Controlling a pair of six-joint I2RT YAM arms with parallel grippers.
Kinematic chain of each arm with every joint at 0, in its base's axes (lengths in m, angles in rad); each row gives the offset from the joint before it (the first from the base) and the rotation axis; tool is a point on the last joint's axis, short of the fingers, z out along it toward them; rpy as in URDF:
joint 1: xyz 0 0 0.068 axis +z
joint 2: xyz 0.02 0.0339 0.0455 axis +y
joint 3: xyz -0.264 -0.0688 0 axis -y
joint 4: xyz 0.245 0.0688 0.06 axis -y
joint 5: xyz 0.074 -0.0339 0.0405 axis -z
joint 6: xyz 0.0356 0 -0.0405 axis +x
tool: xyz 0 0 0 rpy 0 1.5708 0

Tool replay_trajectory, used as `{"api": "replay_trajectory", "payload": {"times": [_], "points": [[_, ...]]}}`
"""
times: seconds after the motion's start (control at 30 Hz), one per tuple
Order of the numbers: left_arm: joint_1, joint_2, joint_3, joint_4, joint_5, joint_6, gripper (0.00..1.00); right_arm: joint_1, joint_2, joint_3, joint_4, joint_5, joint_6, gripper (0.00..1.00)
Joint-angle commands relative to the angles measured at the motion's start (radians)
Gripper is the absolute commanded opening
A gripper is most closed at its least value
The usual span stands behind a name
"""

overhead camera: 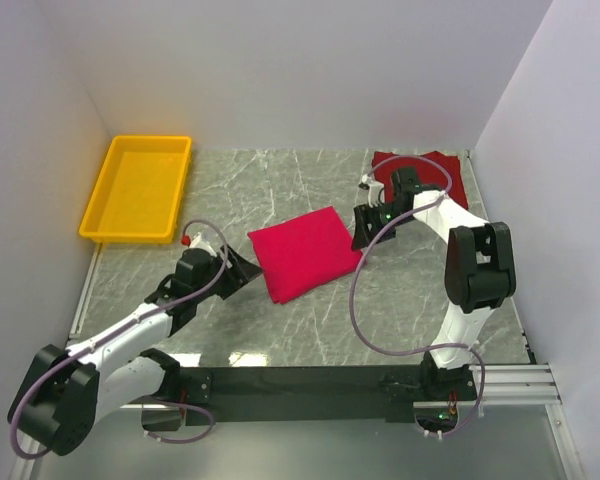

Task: Fold and stack the t-shirts
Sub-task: Fold the tshirt

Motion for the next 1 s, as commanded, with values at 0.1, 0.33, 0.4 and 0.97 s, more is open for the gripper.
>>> {"api": "replay_trajectory", "payload": {"times": [0.1, 0.33, 0.4, 0.97], "points": [[0.015, -0.007, -0.002, 0.2, -0.02, -0.048, 0.68, -0.027, -0.089, -0.067, 0.078, -0.046, -0.009, 0.66], [0.073, 0.333, 0.229, 0.301, 0.129, 0.03, 0.43, -0.031, -0.143, -0.086, 0.098, -0.236, 0.024, 0.26], [0.081, 0.434, 0.294, 0.315, 0.174, 0.032, 0.25, -0.031, -0.103, -0.078, 0.077, -0.332, 0.032, 0.17], [0.138, 0.711, 0.467, 0.286, 0.27, 0.09, 0.07, -0.034, 0.165, -0.069, 0.058, -0.339, 0.098, 0.1]]}}
